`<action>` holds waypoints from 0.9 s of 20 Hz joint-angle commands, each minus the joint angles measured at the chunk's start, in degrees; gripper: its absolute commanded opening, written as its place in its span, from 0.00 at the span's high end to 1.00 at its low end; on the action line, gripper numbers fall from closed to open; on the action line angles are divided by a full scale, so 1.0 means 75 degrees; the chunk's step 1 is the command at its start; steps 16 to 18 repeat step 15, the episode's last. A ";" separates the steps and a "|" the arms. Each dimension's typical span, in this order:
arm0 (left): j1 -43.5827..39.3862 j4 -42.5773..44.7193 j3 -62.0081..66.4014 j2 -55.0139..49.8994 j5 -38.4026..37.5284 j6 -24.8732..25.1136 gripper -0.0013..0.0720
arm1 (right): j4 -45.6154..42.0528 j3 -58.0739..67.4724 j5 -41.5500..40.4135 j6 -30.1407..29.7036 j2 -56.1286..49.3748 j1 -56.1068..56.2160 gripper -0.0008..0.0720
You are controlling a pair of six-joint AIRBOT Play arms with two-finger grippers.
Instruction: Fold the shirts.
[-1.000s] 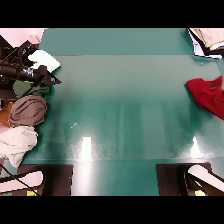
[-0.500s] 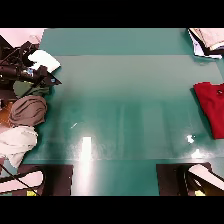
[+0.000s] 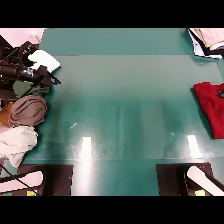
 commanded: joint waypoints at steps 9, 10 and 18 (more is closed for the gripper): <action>0.0006 -0.0009 0.0000 0.0006 0.0099 0.0000 0.95 | 0.0373 -0.0306 -0.0411 0.0032 0.0845 0.5304 0.97; 0.0006 -0.0009 0.0003 0.0006 0.0099 0.0000 0.95 | 0.0376 -0.0306 -0.0411 0.0035 0.0845 0.5397 0.97; 0.0006 -0.0009 0.0000 0.0006 0.0099 0.0000 0.95 | 0.0379 -0.0306 -0.0405 0.0239 0.0845 0.5473 0.97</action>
